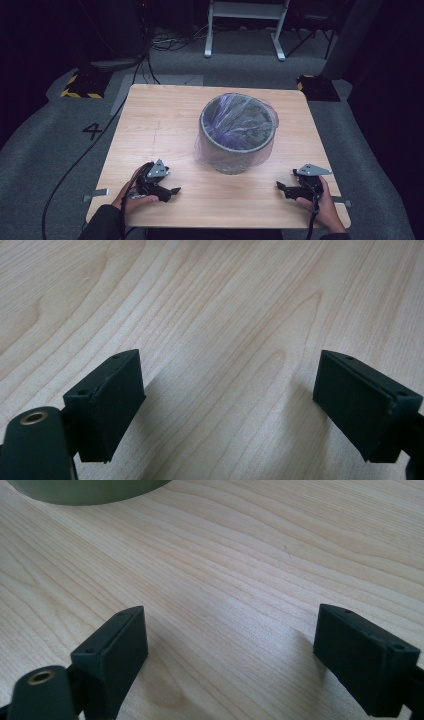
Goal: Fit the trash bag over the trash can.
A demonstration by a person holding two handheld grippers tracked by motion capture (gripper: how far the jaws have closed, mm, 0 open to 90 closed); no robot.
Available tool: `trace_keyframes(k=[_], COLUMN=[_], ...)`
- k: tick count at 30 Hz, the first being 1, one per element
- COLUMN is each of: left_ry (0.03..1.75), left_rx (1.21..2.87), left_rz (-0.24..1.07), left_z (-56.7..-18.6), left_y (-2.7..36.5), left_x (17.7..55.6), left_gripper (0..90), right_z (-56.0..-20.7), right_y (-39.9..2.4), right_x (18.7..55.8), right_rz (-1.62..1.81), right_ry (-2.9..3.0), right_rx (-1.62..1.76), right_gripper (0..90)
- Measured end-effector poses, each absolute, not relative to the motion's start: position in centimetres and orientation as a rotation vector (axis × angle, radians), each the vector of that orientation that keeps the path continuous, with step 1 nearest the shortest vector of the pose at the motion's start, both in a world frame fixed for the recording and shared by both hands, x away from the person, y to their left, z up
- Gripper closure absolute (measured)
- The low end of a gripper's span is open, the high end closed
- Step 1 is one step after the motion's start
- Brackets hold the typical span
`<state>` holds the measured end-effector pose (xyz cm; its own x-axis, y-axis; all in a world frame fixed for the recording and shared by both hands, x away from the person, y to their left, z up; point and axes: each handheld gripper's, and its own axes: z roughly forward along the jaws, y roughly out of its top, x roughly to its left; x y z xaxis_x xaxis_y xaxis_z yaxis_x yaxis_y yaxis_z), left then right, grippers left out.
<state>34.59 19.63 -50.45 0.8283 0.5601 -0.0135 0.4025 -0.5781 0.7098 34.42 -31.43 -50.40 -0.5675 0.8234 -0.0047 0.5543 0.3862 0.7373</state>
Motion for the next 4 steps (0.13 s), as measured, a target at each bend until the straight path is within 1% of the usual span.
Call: trace_keyframes(k=[4], left_ry=[0.698], left_rx=[2.266], left_rz=[0.273], left_z=[-50.45], left_y=[19.62], left_x=[34.64], left_gripper=[11.9], right_z=[-50.4], right_y=[-31.43], right_x=[34.41], right_rz=[0.999], right_ry=[2.279], right_rx=[1.194], right_gripper=[13.8])
